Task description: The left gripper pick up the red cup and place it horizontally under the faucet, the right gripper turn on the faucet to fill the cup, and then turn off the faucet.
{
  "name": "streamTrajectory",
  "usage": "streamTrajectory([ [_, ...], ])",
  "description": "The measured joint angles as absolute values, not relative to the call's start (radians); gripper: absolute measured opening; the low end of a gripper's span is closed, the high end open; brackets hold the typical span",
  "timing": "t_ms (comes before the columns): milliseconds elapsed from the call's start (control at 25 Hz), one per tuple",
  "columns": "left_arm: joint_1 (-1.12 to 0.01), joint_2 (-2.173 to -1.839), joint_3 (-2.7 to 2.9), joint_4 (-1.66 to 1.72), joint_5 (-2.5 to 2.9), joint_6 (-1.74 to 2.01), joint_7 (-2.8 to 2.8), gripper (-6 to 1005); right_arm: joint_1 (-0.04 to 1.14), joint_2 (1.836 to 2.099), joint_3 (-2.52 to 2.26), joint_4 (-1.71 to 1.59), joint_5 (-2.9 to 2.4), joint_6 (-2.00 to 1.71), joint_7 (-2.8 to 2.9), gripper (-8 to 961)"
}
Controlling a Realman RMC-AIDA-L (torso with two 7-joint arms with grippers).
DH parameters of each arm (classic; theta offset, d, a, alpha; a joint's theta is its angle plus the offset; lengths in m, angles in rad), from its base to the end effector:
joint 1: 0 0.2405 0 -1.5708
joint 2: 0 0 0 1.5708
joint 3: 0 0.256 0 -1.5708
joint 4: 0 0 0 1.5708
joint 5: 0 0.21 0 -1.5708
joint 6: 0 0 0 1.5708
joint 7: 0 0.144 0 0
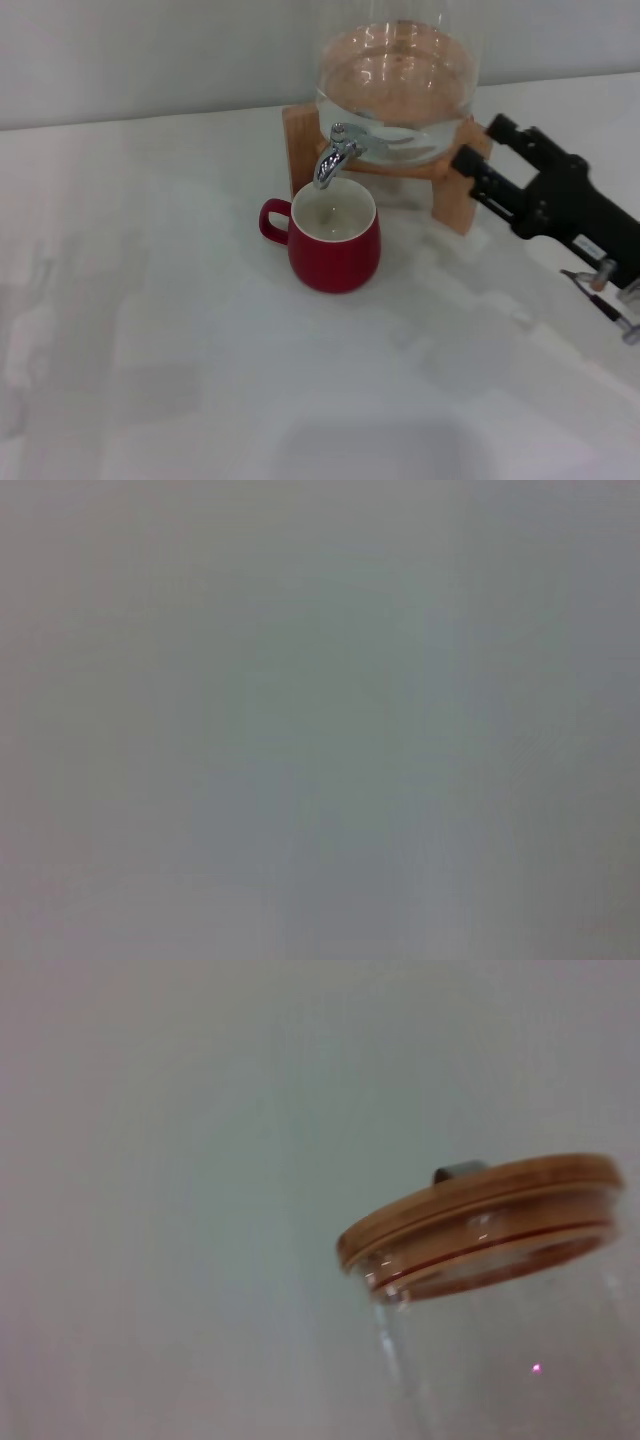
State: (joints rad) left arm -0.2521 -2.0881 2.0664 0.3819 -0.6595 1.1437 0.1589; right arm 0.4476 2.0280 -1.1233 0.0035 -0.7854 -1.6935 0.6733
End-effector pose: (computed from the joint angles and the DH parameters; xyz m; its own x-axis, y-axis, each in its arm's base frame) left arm -0.3300 0.3030 -0.0106 0.8203 -0.0997 0.5631 0.5629 -0.0329 -0.8258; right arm 0.2859 0.2862 -0.0004 0.4308 0.0749 -0.8993 -0.6429 -0.6738 -0.3641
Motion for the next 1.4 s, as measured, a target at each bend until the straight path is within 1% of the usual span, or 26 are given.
streamTrajectory([
  [240,-0.259,-2.087,2.066,0.373,-0.660,1.144,0.163,880,0.484,2.028,-1.164,0.006,-0.785,-1.658,0.704,722],
  [1400,-0.261,-2.089,2.075,0.359,-0.647,1.140,0.164,880,0.575,2.028,-1.262,-0.012,-0.809,-1.541,0.806,722],
])
